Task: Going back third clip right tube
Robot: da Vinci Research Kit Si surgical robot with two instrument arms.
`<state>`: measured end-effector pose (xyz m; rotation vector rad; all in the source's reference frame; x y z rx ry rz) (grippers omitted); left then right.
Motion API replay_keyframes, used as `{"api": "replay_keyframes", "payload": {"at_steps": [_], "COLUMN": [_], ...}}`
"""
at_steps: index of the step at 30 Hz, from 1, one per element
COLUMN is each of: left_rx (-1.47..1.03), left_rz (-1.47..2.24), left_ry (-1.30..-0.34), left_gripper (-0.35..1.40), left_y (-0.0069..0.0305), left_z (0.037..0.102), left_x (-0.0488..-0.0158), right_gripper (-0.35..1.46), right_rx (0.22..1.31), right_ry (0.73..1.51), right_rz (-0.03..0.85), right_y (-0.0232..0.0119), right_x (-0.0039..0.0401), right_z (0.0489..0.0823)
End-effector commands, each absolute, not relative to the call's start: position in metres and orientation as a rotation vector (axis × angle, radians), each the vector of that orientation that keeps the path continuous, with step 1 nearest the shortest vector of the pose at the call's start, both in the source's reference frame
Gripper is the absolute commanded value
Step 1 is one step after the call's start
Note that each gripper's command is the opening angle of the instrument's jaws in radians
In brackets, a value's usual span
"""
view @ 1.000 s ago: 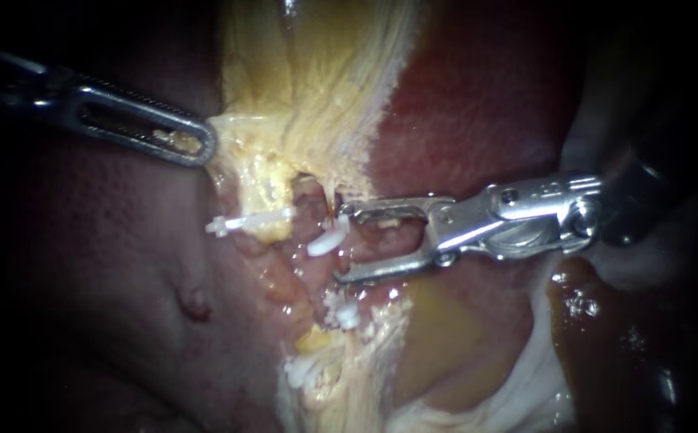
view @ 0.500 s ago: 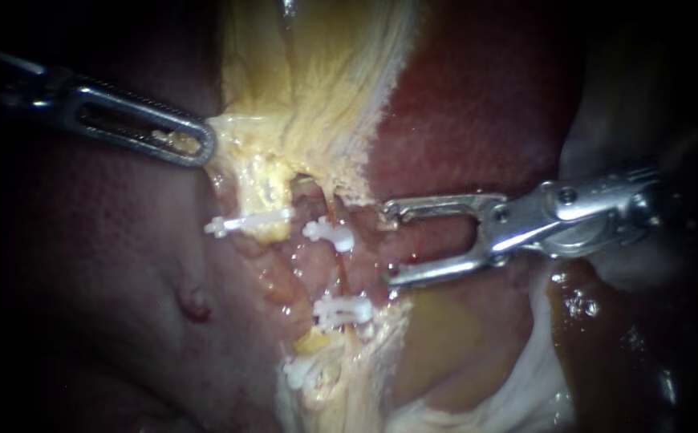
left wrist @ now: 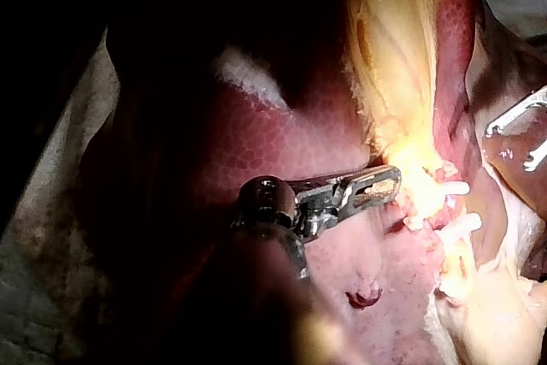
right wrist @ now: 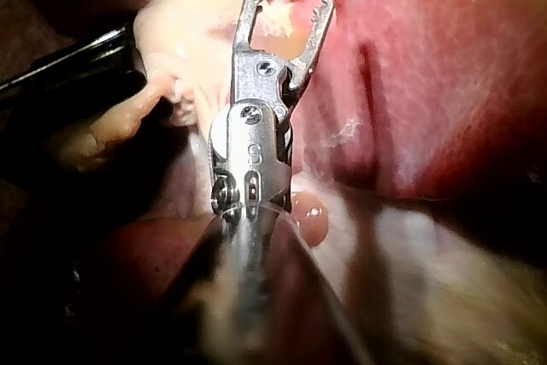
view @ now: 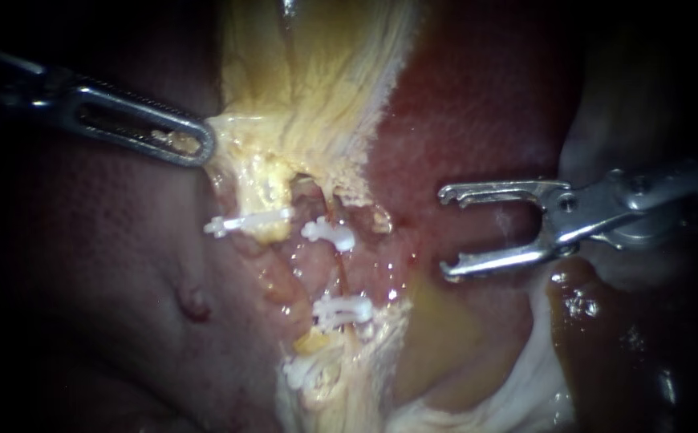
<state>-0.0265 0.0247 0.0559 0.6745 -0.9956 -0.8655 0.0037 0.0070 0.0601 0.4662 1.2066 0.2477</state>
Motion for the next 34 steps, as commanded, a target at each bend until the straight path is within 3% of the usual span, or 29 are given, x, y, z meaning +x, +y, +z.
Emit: {"api": "replay_keyframes", "payload": {"at_steps": [1,18,34], "left_rx": [0.668,0.704,0.713], "left_rz": [-0.869,-0.827,-0.829], "left_ry": [-0.995,-0.992,-0.986], "left_gripper": [-0.35,-0.35,-0.35], "left_y": [0.0246,0.0223,0.0219], "left_z": [0.0562,0.0616,0.0622], "left_x": [-0.0268,-0.0336,-0.0343], "right_gripper": [0.5,0.5,0.5], "right_rx": [0.463,0.469,0.465], "right_ry": [1.205,1.207,1.208], "right_rz": [0.249,0.244,0.24], "right_y": [0.0068,0.0065,0.0066], "right_x": [0.0038,0.0037,0.0038], "right_z": [0.0603,0.06,0.0598]}}
